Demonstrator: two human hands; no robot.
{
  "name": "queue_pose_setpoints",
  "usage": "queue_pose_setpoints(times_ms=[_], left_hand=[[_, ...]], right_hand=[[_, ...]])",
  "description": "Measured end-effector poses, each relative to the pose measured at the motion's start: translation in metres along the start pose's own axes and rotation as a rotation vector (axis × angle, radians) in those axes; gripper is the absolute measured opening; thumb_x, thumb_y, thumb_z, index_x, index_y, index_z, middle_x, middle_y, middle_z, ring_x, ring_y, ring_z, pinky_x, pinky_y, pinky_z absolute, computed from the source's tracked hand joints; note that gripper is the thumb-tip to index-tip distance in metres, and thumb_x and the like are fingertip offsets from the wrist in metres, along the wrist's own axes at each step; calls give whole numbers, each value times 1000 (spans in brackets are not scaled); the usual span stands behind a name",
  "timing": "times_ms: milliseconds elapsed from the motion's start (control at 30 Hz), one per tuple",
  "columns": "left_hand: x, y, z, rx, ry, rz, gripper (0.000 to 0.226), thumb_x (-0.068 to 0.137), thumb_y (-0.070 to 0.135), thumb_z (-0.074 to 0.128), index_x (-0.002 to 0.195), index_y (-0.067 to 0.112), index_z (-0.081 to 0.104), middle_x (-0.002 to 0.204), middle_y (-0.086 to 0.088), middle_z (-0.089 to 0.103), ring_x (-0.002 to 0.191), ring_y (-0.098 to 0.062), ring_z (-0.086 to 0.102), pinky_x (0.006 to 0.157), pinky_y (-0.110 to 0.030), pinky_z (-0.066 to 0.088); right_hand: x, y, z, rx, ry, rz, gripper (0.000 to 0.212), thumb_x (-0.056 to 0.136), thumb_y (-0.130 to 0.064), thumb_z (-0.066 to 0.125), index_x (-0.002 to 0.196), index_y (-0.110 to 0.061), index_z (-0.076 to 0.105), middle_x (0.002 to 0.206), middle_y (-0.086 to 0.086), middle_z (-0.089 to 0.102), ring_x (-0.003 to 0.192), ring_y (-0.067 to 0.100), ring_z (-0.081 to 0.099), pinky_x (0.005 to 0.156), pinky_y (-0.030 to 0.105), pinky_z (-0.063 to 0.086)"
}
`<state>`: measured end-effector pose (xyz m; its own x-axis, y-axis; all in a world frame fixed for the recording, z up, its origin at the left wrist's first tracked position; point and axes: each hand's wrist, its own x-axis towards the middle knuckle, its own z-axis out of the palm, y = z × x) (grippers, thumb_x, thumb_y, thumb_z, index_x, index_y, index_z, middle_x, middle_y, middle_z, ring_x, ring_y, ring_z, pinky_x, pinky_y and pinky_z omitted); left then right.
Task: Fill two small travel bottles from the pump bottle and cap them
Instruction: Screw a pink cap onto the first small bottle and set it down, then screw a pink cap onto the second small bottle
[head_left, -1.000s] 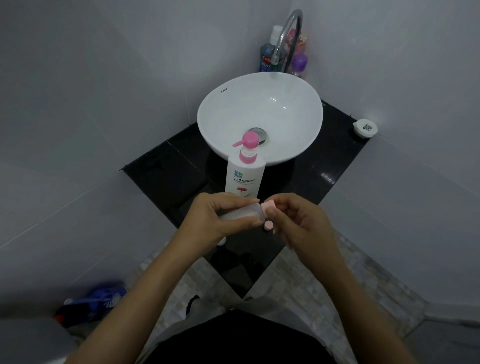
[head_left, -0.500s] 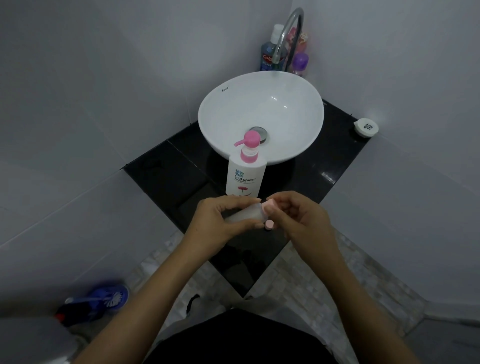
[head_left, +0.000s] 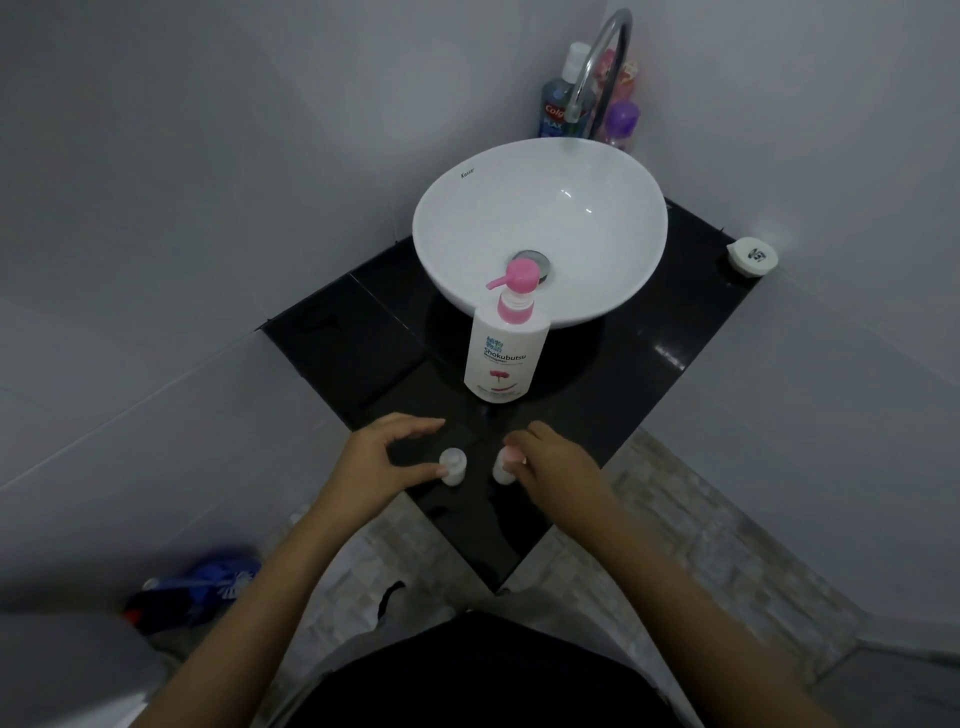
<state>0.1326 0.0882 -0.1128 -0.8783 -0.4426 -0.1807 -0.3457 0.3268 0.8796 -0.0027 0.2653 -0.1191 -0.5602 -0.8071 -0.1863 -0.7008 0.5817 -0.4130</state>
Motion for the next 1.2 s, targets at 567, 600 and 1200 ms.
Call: queue_pose_setpoints(times_ms=[567, 600, 1200], left_hand=[[15, -52, 39, 51, -67, -85, 66, 63, 7, 85, 124, 17, 61, 114, 1, 62, 97, 1, 57, 82, 1, 41], [16, -53, 41, 47, -62, -85, 63, 64, 7, 85, 122, 16, 63, 113, 0, 63, 97, -1, 58, 83, -2, 42], [9, -25, 25, -163, 78, 3, 40, 77, 7, 75, 111, 26, 65, 111, 2, 66, 102, -4, 63, 90, -15, 49]], right_hand=[[-5, 27, 9, 42, 97, 61, 55, 89, -43, 57, 139, -27, 41, 114, -1, 61, 96, 14, 61, 78, 28, 51], [-4, 35, 9, 73, 146, 99, 49, 90, -40, 56, 135, -25, 46, 115, 1, 62, 96, 14, 61, 79, 26, 49], [33, 68, 31, -14, -91, 321, 27, 91, -26, 58, 113, -9, 59, 115, 12, 56, 101, 28, 58, 82, 34, 46]])
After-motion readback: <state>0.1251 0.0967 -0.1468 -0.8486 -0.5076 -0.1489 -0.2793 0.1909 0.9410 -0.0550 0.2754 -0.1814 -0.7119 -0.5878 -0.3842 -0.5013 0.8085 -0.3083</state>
